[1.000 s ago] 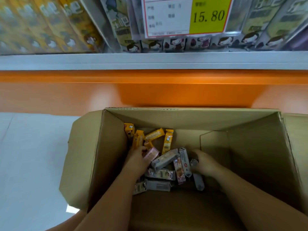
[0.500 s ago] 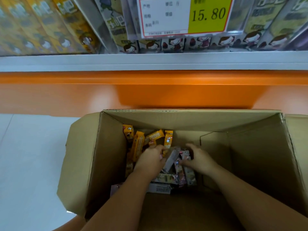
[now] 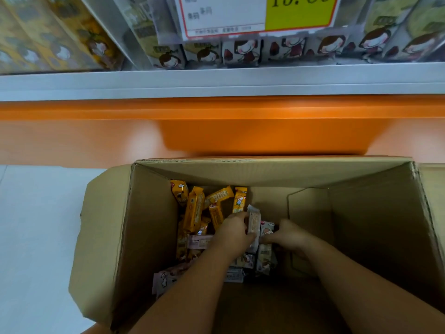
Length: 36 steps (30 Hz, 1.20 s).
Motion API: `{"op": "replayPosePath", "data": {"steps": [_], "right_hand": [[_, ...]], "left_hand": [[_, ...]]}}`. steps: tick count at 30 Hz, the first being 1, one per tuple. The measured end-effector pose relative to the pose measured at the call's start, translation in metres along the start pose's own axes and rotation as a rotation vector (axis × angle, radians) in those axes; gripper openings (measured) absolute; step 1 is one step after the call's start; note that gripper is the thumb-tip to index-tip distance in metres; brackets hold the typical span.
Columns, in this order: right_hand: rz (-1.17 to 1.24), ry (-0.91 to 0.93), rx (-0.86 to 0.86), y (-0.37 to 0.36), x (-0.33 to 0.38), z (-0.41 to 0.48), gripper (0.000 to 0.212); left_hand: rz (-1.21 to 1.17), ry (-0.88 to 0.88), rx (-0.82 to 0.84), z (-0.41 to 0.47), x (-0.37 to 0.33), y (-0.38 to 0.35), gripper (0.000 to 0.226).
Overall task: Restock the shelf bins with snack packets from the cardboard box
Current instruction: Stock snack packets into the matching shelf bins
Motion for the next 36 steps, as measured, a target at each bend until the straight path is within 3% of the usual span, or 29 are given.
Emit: {"op": "replayPosePath", "data": {"steps": [2,4,9,16,25,31,36], "right_hand": [[-0.020,0.005,0.024,-0.003,0.001,-0.003,0.023],[-0.002,0.006,0.046,-0.004,0.001,-0.005,0.020],[0.195,-0.079,0.093,-0.007,-0.008,-0.012,0.051],[-0.107,0.012,0.181,-0.017,0.006,-0.022,0.042],[-0.367,0.337,-0.092,0.022,0.067,-0.080,0.052],[-0.407,0.489,-0.145,0.055,0.119,-0.175,0.051],[-0.551,0.692,-0.290,0.077,0.168,-0.276,0.057]], "left_hand": [[-0.031,0.008,0.012,0.000,0.000,-0.004,0.050],[-0.063,0.022,0.035,-0.001,0.003,-0.006,0.053],[-0.207,0.057,0.090,-0.006,0.002,-0.010,0.054],[-0.268,0.042,0.037,-0.012,0.003,0.004,0.059],[-0.224,0.000,-0.098,-0.034,-0.026,0.052,0.040],[-0.219,-0.162,-0.188,-0.087,-0.083,0.112,0.039],[-0.273,-0.323,-0.220,-0.145,-0.132,0.172,0.033]]}}
Point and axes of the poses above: each hand's wrist, its own z-axis towards the middle knuckle, its own y-axis out of the back of the hand, x = y × z, the point moved 9 cm from there along z, towards the middle knuckle, and after that the axes turned 6 degrees about -x, right-handed, at the moved point
